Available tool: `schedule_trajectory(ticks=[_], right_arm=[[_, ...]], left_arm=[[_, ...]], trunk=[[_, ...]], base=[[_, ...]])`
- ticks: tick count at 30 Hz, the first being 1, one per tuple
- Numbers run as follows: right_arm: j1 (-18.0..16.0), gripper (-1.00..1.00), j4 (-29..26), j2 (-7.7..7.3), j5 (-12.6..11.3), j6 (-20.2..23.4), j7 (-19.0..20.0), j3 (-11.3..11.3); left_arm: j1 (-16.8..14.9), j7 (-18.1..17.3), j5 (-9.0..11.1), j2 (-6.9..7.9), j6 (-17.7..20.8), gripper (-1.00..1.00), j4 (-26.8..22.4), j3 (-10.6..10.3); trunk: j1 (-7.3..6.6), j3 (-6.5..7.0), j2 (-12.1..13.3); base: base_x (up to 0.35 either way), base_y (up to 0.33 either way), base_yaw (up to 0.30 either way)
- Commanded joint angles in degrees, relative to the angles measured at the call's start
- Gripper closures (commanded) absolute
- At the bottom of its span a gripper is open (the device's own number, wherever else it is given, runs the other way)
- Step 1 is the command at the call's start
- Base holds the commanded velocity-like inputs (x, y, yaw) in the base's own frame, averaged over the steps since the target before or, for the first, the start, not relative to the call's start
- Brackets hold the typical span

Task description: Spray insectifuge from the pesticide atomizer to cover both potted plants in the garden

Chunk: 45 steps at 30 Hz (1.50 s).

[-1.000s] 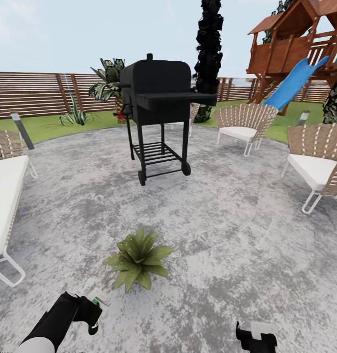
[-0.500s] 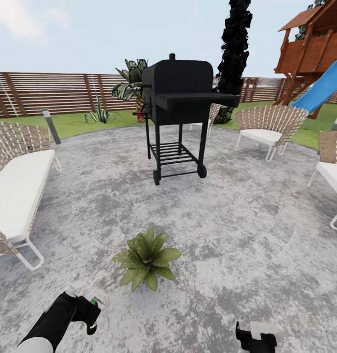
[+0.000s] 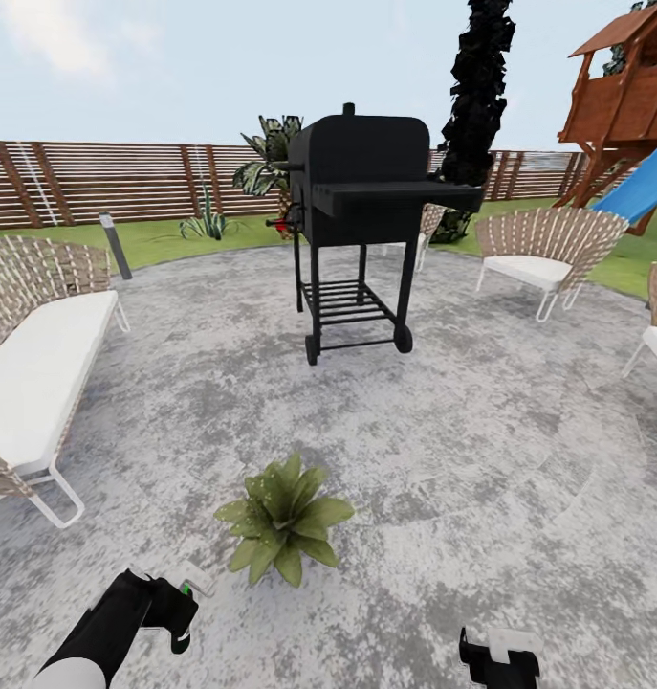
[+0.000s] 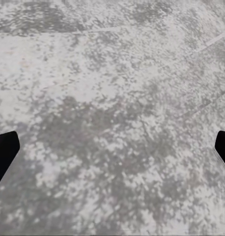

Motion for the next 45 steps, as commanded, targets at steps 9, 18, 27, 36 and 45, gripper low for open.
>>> schedule_trajectory(ticks=[9,18,27,36,45], right_arm=[[0.0,-1.00,0.1,0.01,0.6,-0.1,-0.2,-0.4],[0.0,-1.00,0.1,0.01,0.6,-0.1,-0.2,-0.4],[0.0,-1.00,0.1,0.01,0.6,-0.1,-0.2,-0.4],[0.0,-1.00,0.1,-0.07,0.6,-0.1,-0.2,-0.4],[0.0,-1.00,0.1,-0.25,0.6,-0.1,-0.3,-0.4]], left_arm=[[0.0,-0.4,-0.3,-0.11,0.2,1.00,-0.1,-0.2],[1.0,-1.1,-0.6,2.94,-0.2,1.00,2.0,-0.3],[0.4,-9.1,-3.0,2.81,0.1,1.00,2.7,-3.9],[1.0,-10.1,-5.0,3.61,0.3,1.00,2.2,-6.0],[-0.3,-10.2,-5.3,-0.43,6.5,1.00,0.0,-7.1]], trunk=[[0.01,-0.05,0.0],[0.01,-0.05,0.0],[0.01,-0.05,0.0],[0.01,-0.05,0.0],[0.01,-0.05,0.0]], base=[[0.167,-0.163,0.063],[0.005,-0.004,0.133],[0.000,0.000,0.001],[0.000,0.000,0.000],[0.000,0.000,0.000]])
